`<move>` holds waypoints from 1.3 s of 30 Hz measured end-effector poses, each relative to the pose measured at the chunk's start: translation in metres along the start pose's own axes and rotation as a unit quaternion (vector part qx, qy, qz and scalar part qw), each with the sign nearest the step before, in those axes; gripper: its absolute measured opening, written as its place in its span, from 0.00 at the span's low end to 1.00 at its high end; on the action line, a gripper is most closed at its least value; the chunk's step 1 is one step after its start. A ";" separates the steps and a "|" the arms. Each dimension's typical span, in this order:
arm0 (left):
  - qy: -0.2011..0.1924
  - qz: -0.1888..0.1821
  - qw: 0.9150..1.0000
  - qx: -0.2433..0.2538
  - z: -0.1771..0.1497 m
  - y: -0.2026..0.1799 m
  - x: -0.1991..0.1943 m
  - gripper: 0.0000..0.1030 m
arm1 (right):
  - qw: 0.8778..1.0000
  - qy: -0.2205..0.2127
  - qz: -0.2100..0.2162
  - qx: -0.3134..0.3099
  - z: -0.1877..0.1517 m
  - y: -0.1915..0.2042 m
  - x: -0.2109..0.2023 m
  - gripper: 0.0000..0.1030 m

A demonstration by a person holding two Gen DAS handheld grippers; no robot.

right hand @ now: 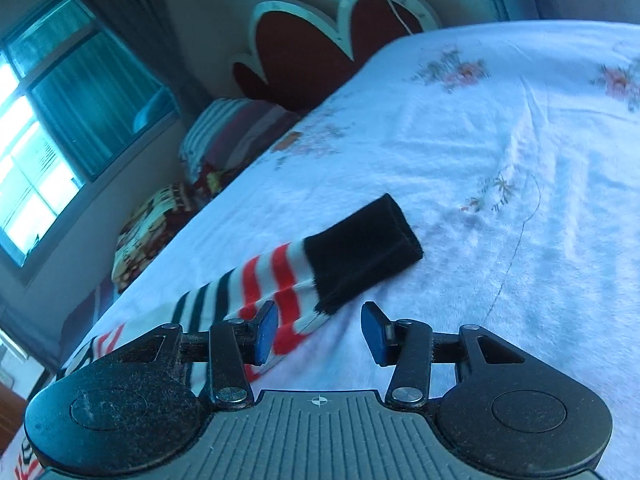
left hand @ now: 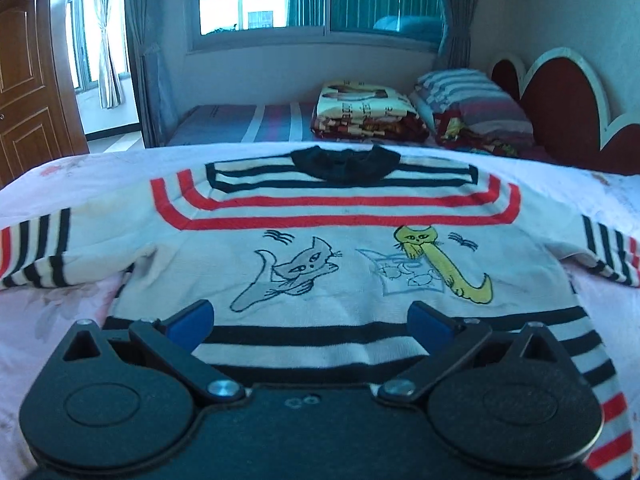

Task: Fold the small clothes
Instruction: 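Reach the right gripper to the black sleeve cuff and close on it, then carry the held sleeve across the sweater front with the right gripper and release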

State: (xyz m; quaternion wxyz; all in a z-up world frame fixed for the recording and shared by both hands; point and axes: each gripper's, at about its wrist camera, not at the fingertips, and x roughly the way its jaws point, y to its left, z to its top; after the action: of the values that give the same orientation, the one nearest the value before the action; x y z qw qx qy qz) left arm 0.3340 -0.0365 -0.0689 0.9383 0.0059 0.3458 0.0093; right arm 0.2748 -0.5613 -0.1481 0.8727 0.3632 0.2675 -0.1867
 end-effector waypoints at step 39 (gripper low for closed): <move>0.005 0.027 0.999 0.020 0.024 0.038 0.027 0.99 | 0.999 -0.014 -0.003 -0.030 0.020 0.005 0.038 0.06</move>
State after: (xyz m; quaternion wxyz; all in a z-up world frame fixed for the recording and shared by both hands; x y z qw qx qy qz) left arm 0.3696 0.0023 -0.0679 0.9355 0.0334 0.3506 0.0275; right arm 0.3140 -0.5771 -0.1565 0.8864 0.3333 0.2617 -0.1865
